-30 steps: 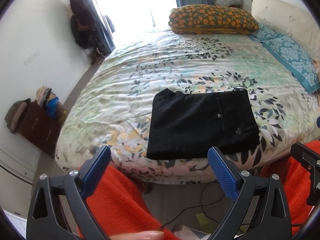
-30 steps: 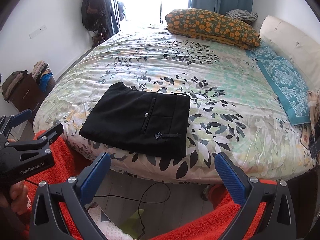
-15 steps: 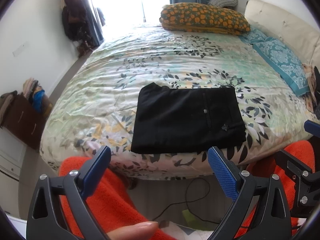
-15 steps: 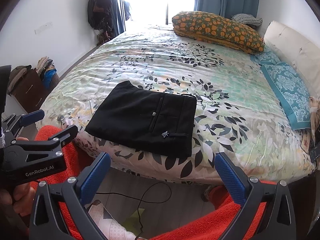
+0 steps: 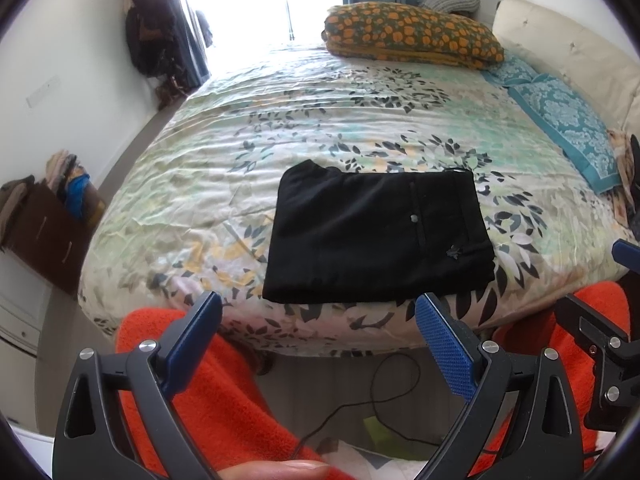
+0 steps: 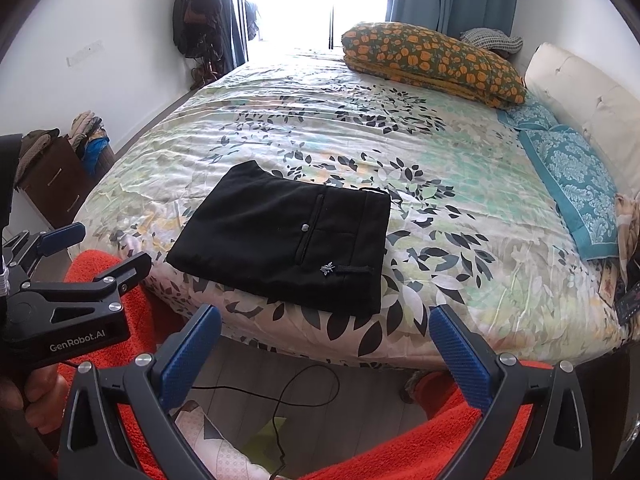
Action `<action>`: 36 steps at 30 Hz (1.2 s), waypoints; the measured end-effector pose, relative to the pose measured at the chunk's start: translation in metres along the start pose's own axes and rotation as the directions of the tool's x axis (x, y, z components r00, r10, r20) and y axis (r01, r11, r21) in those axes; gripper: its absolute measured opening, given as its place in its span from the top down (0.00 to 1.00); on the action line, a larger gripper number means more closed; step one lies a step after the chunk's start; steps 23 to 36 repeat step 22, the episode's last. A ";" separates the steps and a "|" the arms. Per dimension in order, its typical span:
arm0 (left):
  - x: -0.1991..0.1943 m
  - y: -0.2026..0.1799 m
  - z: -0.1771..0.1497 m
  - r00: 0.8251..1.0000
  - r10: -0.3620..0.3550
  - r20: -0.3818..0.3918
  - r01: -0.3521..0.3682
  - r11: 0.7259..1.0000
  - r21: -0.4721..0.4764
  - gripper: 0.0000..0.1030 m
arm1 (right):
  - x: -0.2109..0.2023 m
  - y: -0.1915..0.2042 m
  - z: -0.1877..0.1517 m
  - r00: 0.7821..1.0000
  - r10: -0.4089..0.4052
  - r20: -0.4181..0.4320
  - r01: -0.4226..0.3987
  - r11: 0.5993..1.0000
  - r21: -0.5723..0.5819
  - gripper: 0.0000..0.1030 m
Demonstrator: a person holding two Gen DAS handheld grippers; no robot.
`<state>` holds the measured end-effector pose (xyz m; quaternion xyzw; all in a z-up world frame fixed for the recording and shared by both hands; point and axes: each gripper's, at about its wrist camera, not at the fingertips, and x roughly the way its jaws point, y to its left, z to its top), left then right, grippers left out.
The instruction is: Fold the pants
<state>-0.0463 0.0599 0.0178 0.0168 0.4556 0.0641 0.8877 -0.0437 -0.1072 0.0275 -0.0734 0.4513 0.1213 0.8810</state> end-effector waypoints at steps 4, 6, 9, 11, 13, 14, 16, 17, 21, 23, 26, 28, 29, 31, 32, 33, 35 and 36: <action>0.001 -0.003 -0.002 1.000 -0.002 -0.007 0.002 1.000 0.004 0.05 | 0.002 -0.002 -0.001 1.000 -0.001 -0.006 0.001 1.000 0.007 0.00; 0.002 -0.004 -0.002 1.000 -0.005 -0.011 0.005 1.000 0.007 0.05 | 0.002 -0.002 -0.002 1.000 0.001 -0.006 -0.001 1.000 0.010 0.00; 0.002 -0.006 -0.003 1.000 -0.004 -0.011 0.004 1.000 0.010 0.05 | 0.002 -0.003 -0.002 1.000 0.005 -0.006 -0.005 1.000 0.016 0.00; 0.002 -0.006 -0.002 1.000 -0.002 -0.007 0.002 1.000 0.013 0.05 | 0.002 -0.003 -0.002 1.000 0.005 -0.007 -0.005 1.000 0.016 0.00; 0.002 -0.006 -0.002 1.000 0.000 -0.004 0.000 1.000 0.017 0.05 | 0.003 -0.003 -0.003 1.000 0.007 -0.010 -0.007 1.000 0.017 0.00; 0.001 -0.007 -0.002 1.000 0.001 -0.005 -0.001 1.000 0.016 0.05 | 0.003 -0.002 -0.003 1.000 0.007 -0.011 -0.007 1.000 0.017 0.00; 0.002 -0.006 -0.002 1.000 0.002 -0.011 -0.002 1.000 0.017 0.05 | 0.003 -0.002 -0.003 1.000 0.009 -0.011 -0.009 1.000 0.016 0.00; 0.002 -0.006 -0.002 1.000 0.003 -0.015 -0.003 1.000 0.016 0.05 | 0.003 -0.002 -0.003 1.000 0.010 -0.010 -0.010 1.000 0.018 0.00; 0.004 -0.003 -0.002 1.000 -0.002 -0.026 0.002 1.000 0.009 0.05 | 0.003 -0.001 -0.003 1.000 0.015 -0.009 -0.015 1.000 0.018 0.00; 0.004 -0.003 -0.002 1.000 -0.003 -0.026 0.003 1.000 0.010 0.05 | 0.003 -0.001 -0.003 1.000 0.015 -0.009 -0.015 1.000 0.019 0.00; 0.004 -0.003 -0.002 1.000 -0.003 -0.026 0.003 1.000 0.010 0.05 | 0.003 -0.001 -0.003 1.000 0.015 -0.009 -0.015 1.000 0.019 0.00; 0.004 -0.003 -0.002 1.000 -0.003 -0.026 0.003 1.000 0.010 0.05 | 0.003 -0.001 -0.003 1.000 0.015 -0.009 -0.015 1.000 0.019 0.00; 0.004 -0.003 -0.002 1.000 -0.003 -0.026 0.003 1.000 0.010 0.05 | 0.003 -0.001 -0.003 1.000 0.015 -0.009 -0.015 1.000 0.019 0.00; 0.004 -0.003 -0.002 1.000 -0.003 -0.026 0.003 1.000 0.010 0.05 | 0.003 -0.001 -0.003 1.000 0.015 -0.009 -0.015 1.000 0.019 0.00; 0.004 -0.003 -0.002 1.000 -0.003 -0.026 0.003 1.000 0.010 0.05 | 0.003 -0.001 -0.003 1.000 0.015 -0.009 -0.015 1.000 0.019 0.00; 0.004 -0.003 -0.002 1.000 -0.003 -0.026 0.003 1.000 0.010 0.05 | 0.003 -0.001 -0.003 1.000 0.015 -0.009 -0.015 1.000 0.019 0.00; 0.004 -0.003 -0.002 1.000 -0.003 -0.026 0.003 1.000 0.010 0.05 | 0.003 -0.001 -0.003 1.000 0.015 -0.009 -0.015 1.000 0.019 0.00; 0.004 -0.003 -0.002 1.000 -0.003 -0.026 0.003 1.000 0.010 0.05 | 0.003 -0.001 -0.003 1.000 0.015 -0.009 -0.015 1.000 0.019 0.00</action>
